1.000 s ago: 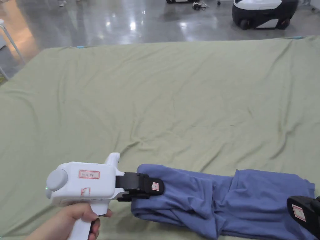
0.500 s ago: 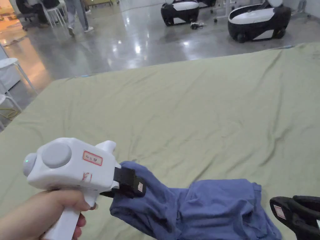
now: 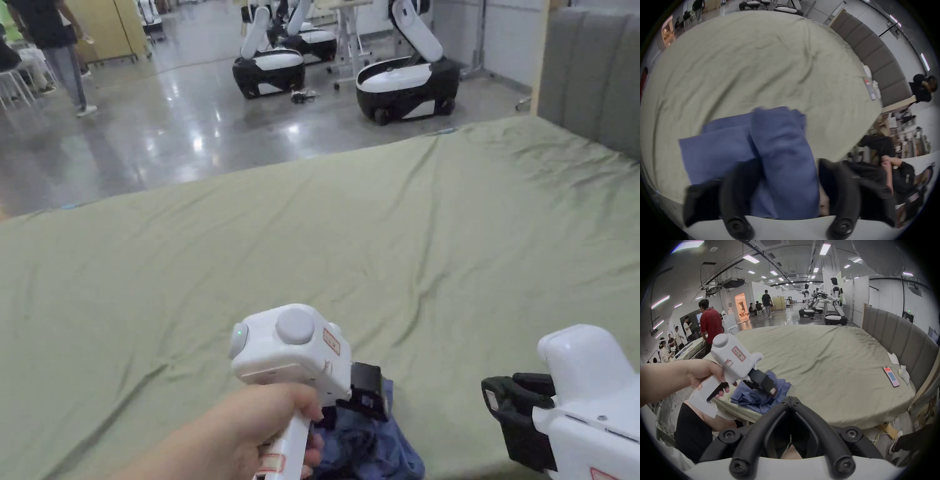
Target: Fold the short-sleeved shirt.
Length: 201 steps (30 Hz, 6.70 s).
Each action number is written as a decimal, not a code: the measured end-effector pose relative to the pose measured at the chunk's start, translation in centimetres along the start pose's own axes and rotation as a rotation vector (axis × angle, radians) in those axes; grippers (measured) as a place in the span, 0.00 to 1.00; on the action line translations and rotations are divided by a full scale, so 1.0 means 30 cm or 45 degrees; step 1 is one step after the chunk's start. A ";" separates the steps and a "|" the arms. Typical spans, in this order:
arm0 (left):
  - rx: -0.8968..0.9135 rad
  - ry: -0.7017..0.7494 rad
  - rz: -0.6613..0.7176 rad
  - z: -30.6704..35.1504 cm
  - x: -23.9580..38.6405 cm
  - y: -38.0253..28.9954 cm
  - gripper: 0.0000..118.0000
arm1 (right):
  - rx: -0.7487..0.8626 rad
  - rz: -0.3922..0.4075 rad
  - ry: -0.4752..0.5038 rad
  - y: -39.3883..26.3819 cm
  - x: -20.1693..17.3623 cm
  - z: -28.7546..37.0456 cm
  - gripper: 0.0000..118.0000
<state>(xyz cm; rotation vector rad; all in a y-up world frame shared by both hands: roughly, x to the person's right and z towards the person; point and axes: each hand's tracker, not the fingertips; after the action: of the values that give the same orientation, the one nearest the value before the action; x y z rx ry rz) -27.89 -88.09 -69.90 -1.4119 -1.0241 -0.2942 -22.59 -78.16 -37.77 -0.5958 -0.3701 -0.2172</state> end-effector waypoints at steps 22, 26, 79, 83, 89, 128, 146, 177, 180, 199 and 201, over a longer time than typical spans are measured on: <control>0.097 0.166 -0.139 -0.155 0.082 -0.078 0.00 | -0.080 0.029 -0.063 -0.053 -0.041 0.044 0.01; 0.102 0.084 -0.164 -0.116 0.027 -0.058 0.00 | -0.112 0.043 -0.033 -0.036 -0.095 -0.031 0.01; 0.224 -0.360 0.087 0.512 -1.203 -0.264 0.17 | -0.265 -0.126 0.398 0.113 -0.244 -0.580 0.00; 0.186 0.052 0.023 0.728 -1.520 -0.326 0.17 | -0.231 -0.058 0.463 0.119 -0.373 -0.559 0.00; 0.097 0.544 0.198 0.883 -1.891 -0.381 0.16 | -0.247 0.030 0.528 0.123 -0.527 -0.569 0.00; 1.506 0.596 -0.046 0.873 -0.588 -0.410 0.00 | 0.298 0.117 0.098 0.375 -0.366 -0.490 0.00; 1.716 0.611 -0.304 0.886 -0.262 -0.298 0.00 | 0.721 0.171 -0.256 0.515 -0.441 -0.326 0.00; 1.714 0.647 -0.145 0.890 -0.252 -0.303 1.00 | 0.706 0.201 -0.298 0.503 -0.535 -0.340 1.00; 1.726 0.644 -0.151 0.893 -0.254 -0.309 1.00 | 0.669 0.131 -0.227 0.510 -0.530 -0.337 1.00; 1.767 0.566 -0.087 0.920 -0.304 -0.337 1.00 | 0.708 -0.012 -0.218 0.542 -0.577 -0.295 1.00; 1.781 0.555 -0.091 0.925 -0.305 -0.342 1.00 | 0.710 0.001 -0.210 0.544 -0.588 -0.292 1.00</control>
<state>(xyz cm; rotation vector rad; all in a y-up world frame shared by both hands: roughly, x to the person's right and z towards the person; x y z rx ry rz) -51.76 -68.83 -74.22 -0.0281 -0.6284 0.0953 -31.30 -68.43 -59.75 -0.0628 -0.5642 -0.0568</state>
